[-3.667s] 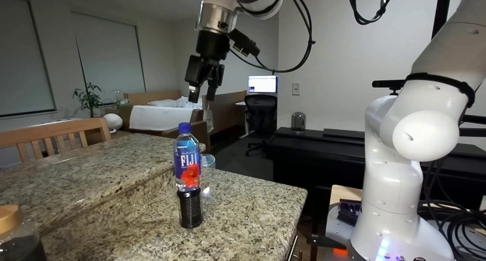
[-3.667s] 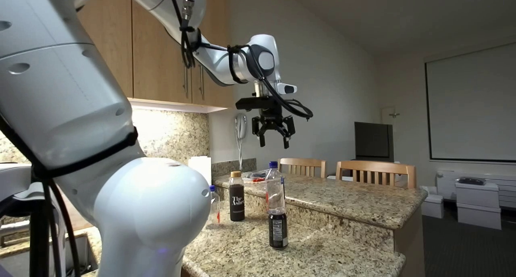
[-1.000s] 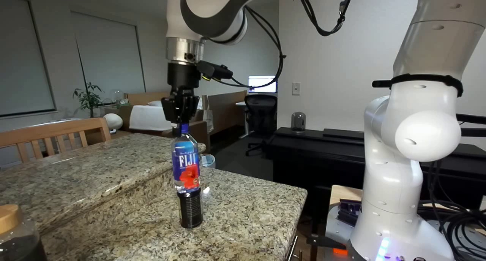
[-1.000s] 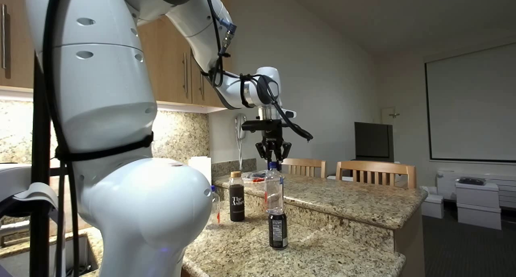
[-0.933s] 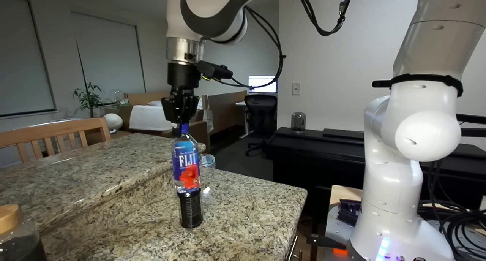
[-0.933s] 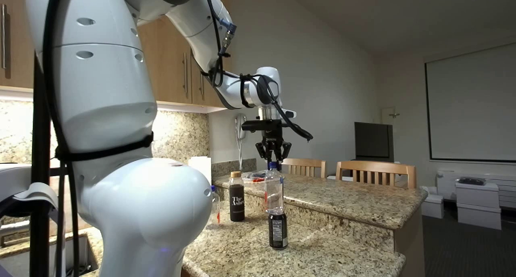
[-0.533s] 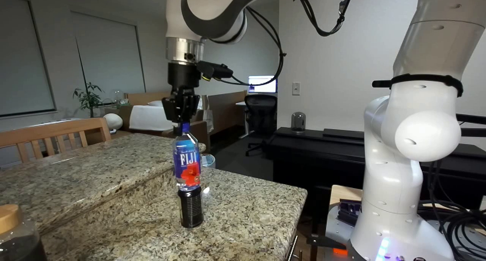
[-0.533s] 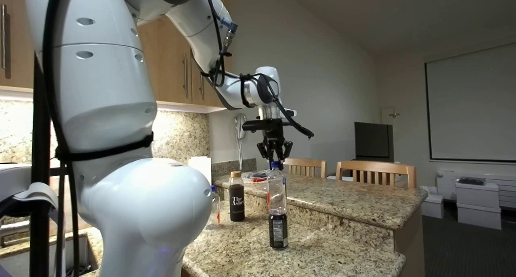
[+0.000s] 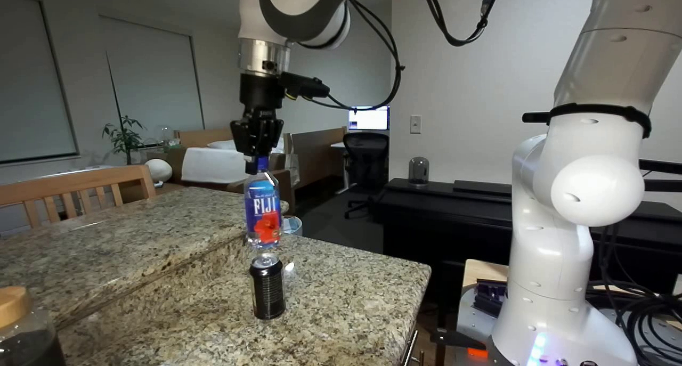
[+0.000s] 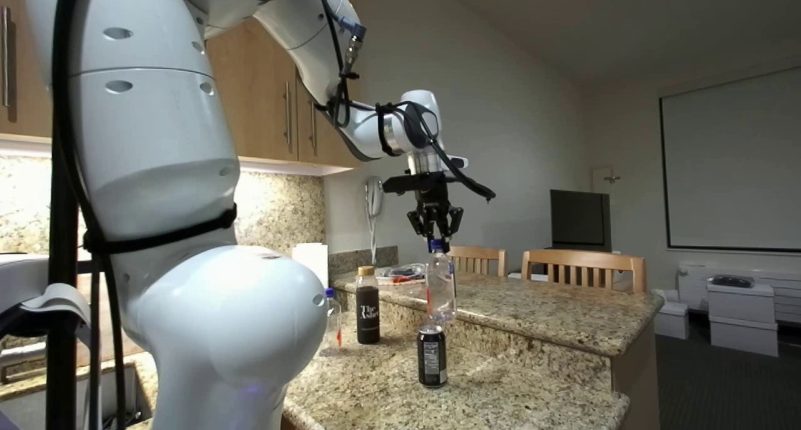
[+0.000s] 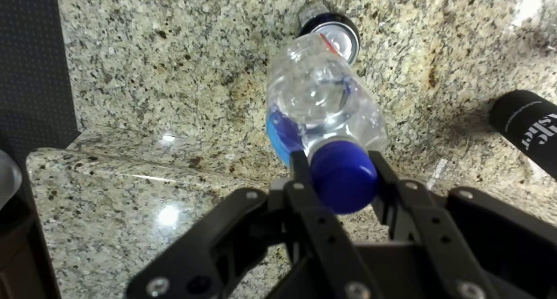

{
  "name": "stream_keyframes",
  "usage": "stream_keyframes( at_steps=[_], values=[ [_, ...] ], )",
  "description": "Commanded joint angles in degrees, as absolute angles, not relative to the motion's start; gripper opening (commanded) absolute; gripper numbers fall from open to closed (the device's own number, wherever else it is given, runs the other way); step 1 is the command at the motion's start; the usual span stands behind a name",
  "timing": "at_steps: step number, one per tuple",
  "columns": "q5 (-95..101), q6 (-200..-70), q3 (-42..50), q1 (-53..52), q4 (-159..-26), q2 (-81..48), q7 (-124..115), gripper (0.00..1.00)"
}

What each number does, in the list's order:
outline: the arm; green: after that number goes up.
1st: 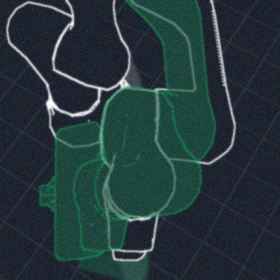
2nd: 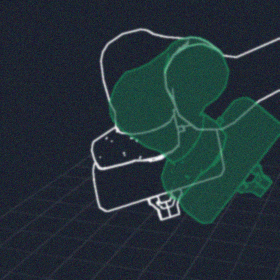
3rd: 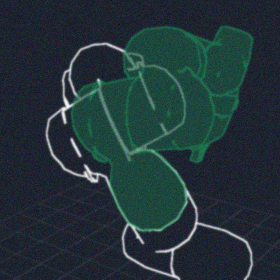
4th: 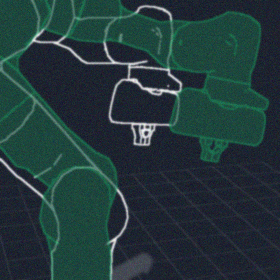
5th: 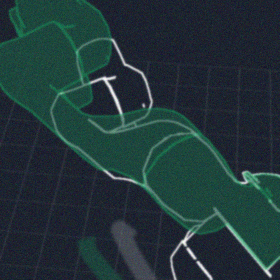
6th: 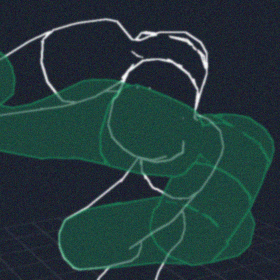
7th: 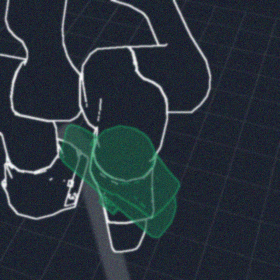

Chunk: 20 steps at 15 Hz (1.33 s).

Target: Move the water bottle to the right.

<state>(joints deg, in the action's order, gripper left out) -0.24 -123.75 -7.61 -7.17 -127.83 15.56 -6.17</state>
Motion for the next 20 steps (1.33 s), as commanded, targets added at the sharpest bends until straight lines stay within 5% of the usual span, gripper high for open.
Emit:
stream_keyframes(
  at_steps=[1, 20],
  values=[
    [1.93, -121.52, -7.39, -5.42, -127.37, 18.5, -8.01, 0.14],
    [0.39, -128.89, -2.54, 5.77, -145.41, 32.62, -24.26, 0.14]
  ],
)
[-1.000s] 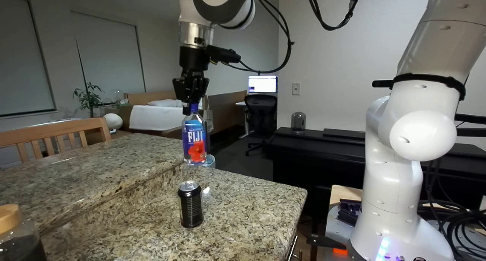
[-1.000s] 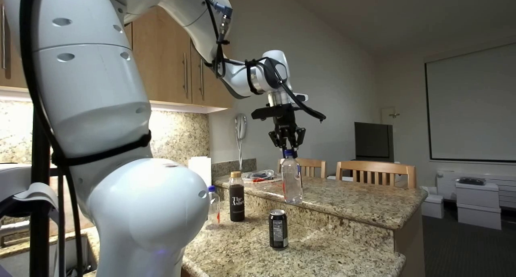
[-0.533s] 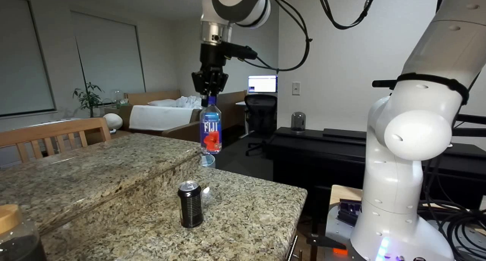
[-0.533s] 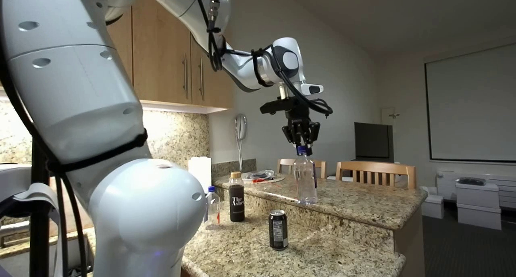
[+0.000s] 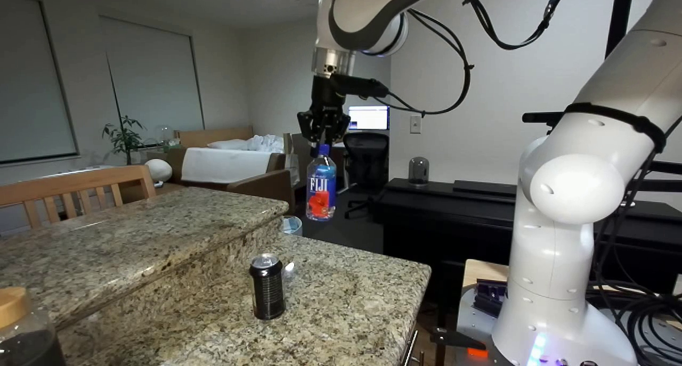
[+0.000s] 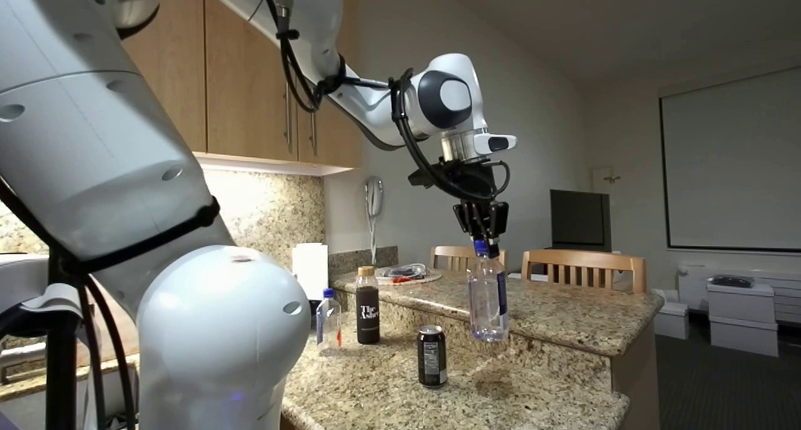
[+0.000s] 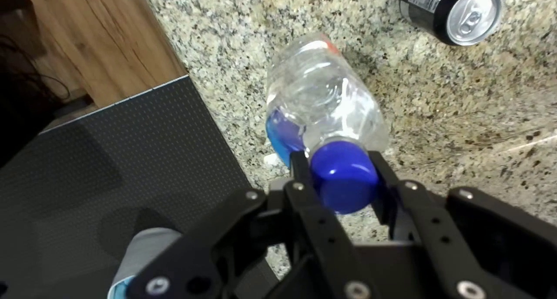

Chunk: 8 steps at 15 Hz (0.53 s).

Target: Move the water bottle to the right.

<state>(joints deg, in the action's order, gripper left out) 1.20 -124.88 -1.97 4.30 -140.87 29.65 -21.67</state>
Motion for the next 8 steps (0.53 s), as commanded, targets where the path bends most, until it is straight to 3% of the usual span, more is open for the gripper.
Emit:
stream_keyframes(
  at_steps=[1, 8],
  values=[
    [0.33, -129.9, -2.52, 6.05, -146.59, 32.66, -24.52, 0.14],
    [-1.19, -133.49, -1.28, 6.64, -154.62, 31.86, -23.28, 0.14]
  ],
)
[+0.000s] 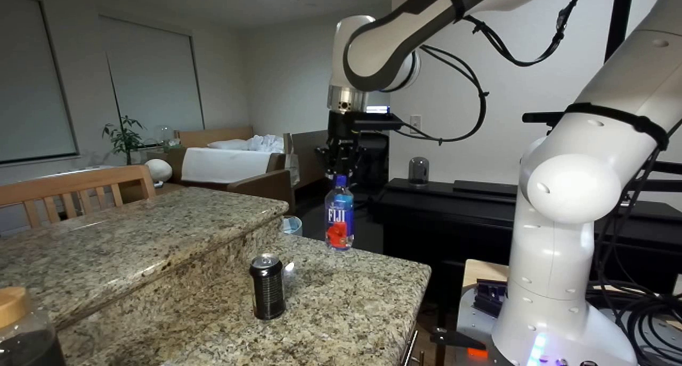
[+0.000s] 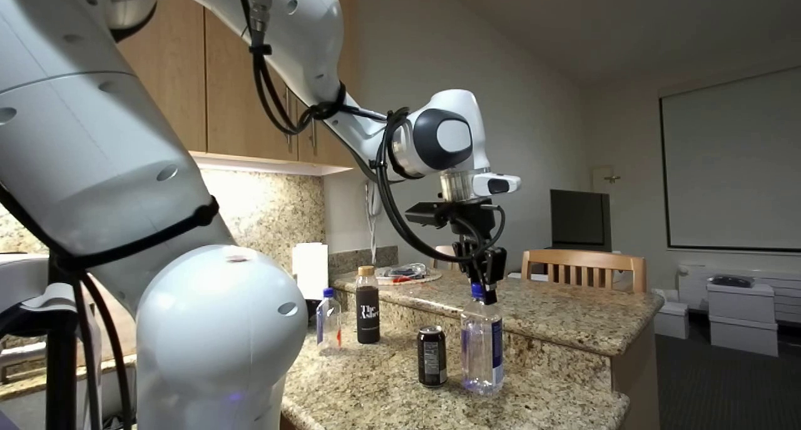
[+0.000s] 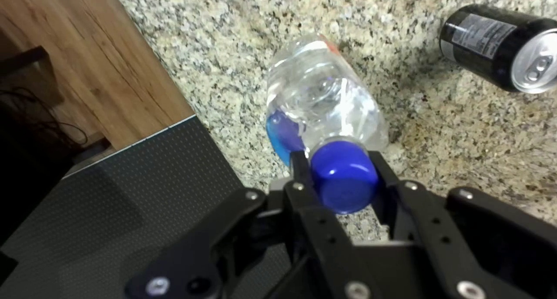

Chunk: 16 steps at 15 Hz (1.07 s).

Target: Move the water bottle to the right.

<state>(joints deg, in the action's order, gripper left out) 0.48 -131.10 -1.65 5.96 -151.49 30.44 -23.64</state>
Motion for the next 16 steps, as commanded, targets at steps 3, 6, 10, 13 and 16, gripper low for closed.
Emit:
stream_keyframes(
  at_steps=[3, 6, 10, 13, 16],
  values=[
    [-2.87, -134.75, -0.21, 6.5, -156.99, 31.97, -22.89, 0.14],
    [-4.53, -136.04, 0.36, 6.46, -158.35, 31.51, -22.74, 0.14],
    [-4.98, -136.46, 0.28, 6.75, -159.65, 31.21, -22.96, 0.14],
    [-4.64, -135.79, 0.17, 6.82, -158.77, 29.75, -22.95, 0.14],
    [-4.29, -135.65, -0.02, 6.91, -158.81, 29.72, -23.09, 0.14]
  ],
)
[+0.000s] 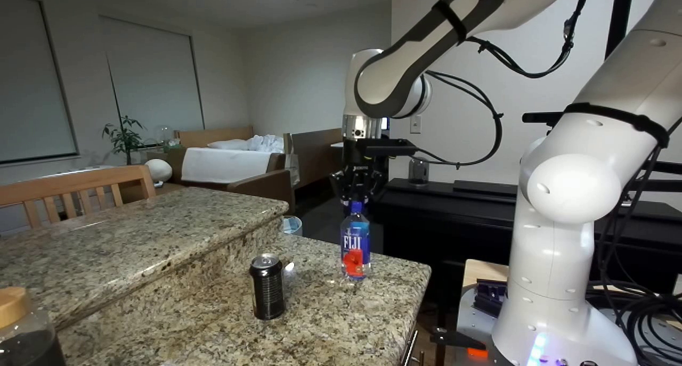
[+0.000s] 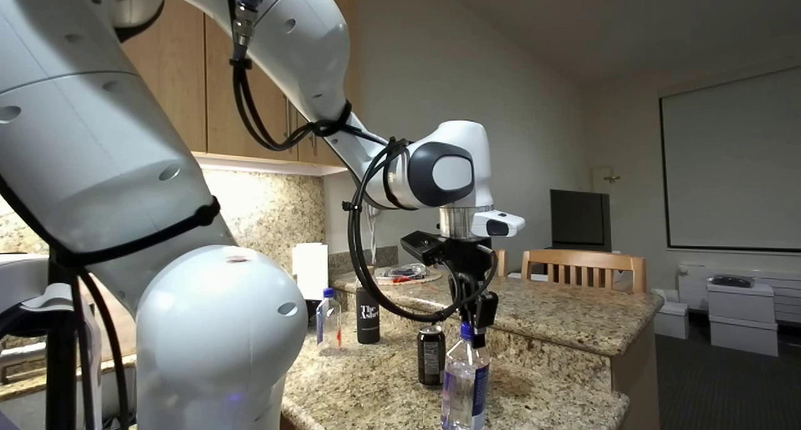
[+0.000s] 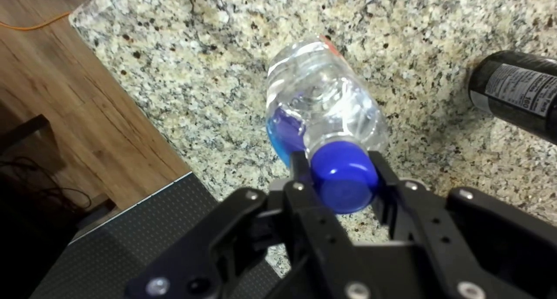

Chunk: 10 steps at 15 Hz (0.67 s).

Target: Move the water bottle to the right.

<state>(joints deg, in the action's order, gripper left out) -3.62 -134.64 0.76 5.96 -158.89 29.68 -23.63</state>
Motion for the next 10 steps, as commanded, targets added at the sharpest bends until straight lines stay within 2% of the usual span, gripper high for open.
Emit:
stream_keyframes(
  at_steps=[1, 2, 3, 4, 5, 10],
  values=[
    [-4.15, -135.52, -0.1, 6.94, -158.81, 29.82, -23.14, 0.14],
    [-3.86, -135.47, -0.27, 7.07, -158.81, 29.9, -23.3, 0.14],
    [-3.84, -135.32, -0.29, 7.09, -158.81, 30.0, -23.31, 0.21],
    [-3.87, -135.24, -0.29, 7.07, -158.81, 30.06, -23.32, 0.6],
    [-3.86, -135.16, -0.31, 7.08, -158.81, 30.1, -23.35, 0.61],
    [-4.04, -135.17, -0.2, 7.05, -160.25, 32.16, -23.14, 0.91]
  ],
)
